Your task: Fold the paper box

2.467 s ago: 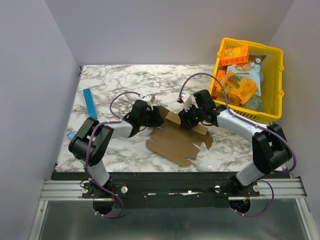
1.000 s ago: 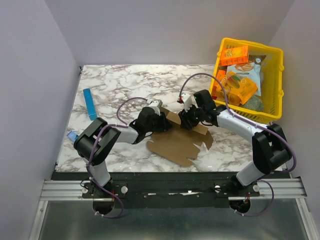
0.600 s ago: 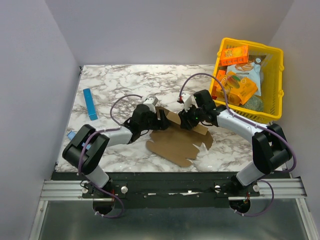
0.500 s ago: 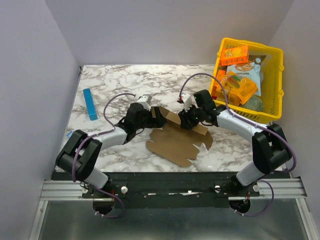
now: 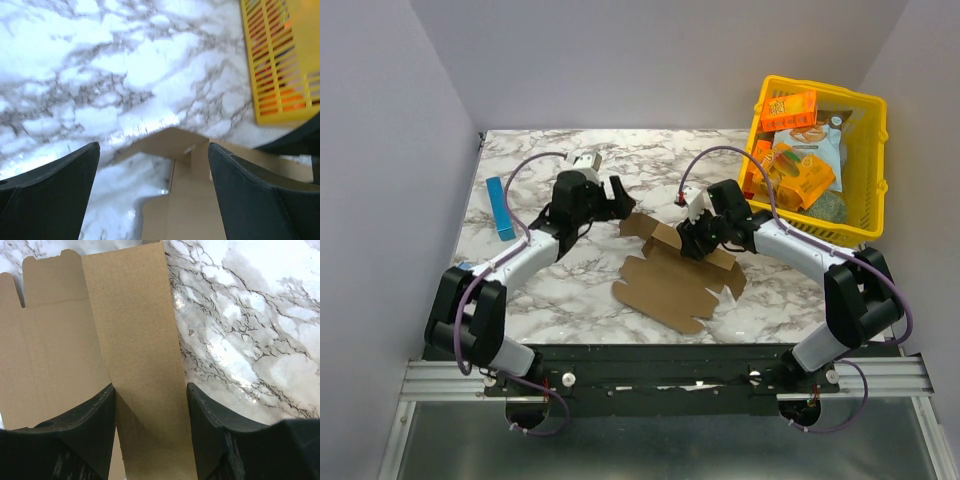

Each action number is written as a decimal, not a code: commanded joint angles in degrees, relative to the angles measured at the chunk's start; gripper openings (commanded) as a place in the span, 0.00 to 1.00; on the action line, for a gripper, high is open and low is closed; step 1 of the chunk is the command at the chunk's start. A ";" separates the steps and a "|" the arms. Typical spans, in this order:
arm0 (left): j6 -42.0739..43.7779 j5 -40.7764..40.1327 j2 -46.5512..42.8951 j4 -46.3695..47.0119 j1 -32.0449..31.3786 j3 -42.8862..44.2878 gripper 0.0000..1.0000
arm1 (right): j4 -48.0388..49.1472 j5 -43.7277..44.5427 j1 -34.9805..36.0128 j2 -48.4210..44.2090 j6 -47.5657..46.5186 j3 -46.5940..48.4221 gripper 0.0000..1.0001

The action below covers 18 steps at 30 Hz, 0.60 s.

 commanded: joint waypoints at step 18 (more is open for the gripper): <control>-11.80 23.83 26.70 7.88 1.19 16.71 0.79 | -1.51 1.25 0.12 2.82 -0.25 -1.29 0.48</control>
